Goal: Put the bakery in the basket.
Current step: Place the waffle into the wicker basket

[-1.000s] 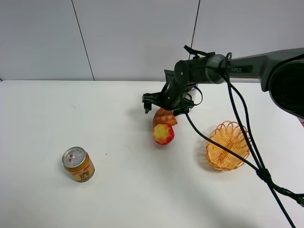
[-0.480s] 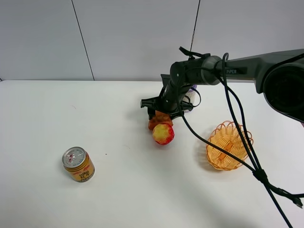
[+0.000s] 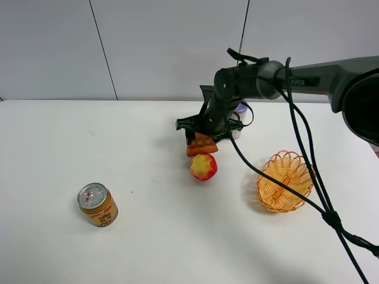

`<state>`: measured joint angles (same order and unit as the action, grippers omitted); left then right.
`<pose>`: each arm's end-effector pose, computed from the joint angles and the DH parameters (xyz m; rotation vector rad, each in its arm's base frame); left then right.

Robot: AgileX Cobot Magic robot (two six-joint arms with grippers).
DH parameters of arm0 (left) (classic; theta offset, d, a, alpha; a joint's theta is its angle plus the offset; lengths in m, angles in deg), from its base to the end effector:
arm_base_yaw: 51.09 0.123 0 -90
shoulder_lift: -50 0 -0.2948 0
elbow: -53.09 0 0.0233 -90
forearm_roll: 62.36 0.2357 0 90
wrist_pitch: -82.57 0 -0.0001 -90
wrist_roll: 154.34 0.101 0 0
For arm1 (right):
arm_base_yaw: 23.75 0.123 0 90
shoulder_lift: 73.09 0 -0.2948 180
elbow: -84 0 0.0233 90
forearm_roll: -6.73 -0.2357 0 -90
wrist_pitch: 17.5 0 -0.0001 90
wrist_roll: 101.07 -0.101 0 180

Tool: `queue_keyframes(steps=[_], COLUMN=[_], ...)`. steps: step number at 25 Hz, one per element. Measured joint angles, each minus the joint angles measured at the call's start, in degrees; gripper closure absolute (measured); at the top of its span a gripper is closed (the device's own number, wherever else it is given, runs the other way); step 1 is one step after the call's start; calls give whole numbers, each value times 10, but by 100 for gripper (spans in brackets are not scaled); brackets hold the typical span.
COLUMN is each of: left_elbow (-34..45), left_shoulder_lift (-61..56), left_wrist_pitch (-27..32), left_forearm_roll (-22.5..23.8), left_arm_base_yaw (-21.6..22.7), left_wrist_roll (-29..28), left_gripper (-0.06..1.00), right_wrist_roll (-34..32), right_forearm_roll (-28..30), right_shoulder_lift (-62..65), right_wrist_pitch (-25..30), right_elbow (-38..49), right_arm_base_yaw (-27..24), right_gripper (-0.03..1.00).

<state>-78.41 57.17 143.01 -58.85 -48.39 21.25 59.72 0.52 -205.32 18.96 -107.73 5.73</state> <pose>-0.0207 0.0044 0.2676 -0.1286 2.0213 0.0542 0.3909 0.2284 0.1491 -0.1466 2.7855 0.3387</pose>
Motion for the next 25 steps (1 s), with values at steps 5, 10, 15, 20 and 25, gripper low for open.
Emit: queue_keyframes(steps=[5,10,15,20,25], left_elbow=[0,0,0,0,0], left_shoulder_lift=[0,0,0,0,0], left_wrist_pitch=[0,0,0,0,0], left_forearm_roll=[0,0,0,0,0], left_arm_base_yaw=[0,0,0,0,0], left_wrist_roll=[0,0,0,0,0], left_gripper=[-5,-5,-5,-5,-5], right_wrist_roll=[12,34,39,48,51], right_forearm_roll=[11,54,87,90,88], right_shoulder_lift=[52,134,215,305,427], right_wrist_pitch=[9,37,96,109,88], right_elbow=[0,2,4,62,208], right_arm_base_yaw=[0,0,-1,-7,-38], right_gripper=[31,31,31,31,31])
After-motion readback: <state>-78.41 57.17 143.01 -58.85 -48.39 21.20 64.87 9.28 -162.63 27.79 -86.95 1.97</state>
